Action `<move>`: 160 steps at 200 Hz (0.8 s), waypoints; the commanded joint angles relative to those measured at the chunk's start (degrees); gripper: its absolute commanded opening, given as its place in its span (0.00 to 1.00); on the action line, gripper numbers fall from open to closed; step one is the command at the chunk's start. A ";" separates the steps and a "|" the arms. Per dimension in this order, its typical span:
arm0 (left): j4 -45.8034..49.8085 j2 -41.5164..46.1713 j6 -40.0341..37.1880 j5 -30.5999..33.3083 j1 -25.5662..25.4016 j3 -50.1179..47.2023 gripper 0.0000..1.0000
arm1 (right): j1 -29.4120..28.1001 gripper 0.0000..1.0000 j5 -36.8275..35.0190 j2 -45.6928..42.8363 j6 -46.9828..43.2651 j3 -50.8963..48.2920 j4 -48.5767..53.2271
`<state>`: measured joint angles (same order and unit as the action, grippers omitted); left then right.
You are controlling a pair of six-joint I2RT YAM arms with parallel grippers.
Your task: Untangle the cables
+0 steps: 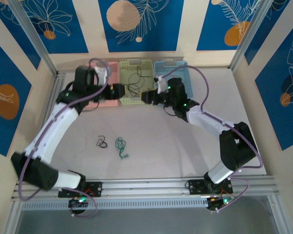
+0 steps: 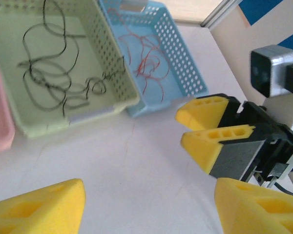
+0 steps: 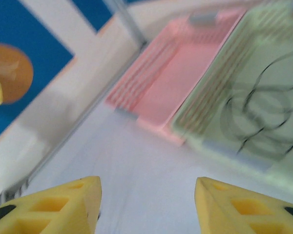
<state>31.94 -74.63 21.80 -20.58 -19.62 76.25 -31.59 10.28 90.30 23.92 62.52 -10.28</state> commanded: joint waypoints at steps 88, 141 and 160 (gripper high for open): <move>1.55 28.92 18.41 15.14 0.35 -38.84 0.69 | -15.71 0.52 4.58 17.65 6.99 7.90 20.12; 1.45 30.21 18.45 14.78 0.37 -40.67 0.69 | -17.05 0.44 8.84 25.49 8.31 11.58 18.40; 1.54 30.25 18.19 14.69 0.35 -40.70 0.69 | -16.98 0.39 9.98 27.22 8.51 12.68 18.56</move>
<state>33.82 -45.08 39.18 -6.74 -19.62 35.83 -48.40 16.53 115.68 31.35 72.69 7.33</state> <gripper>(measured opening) 0.690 0.415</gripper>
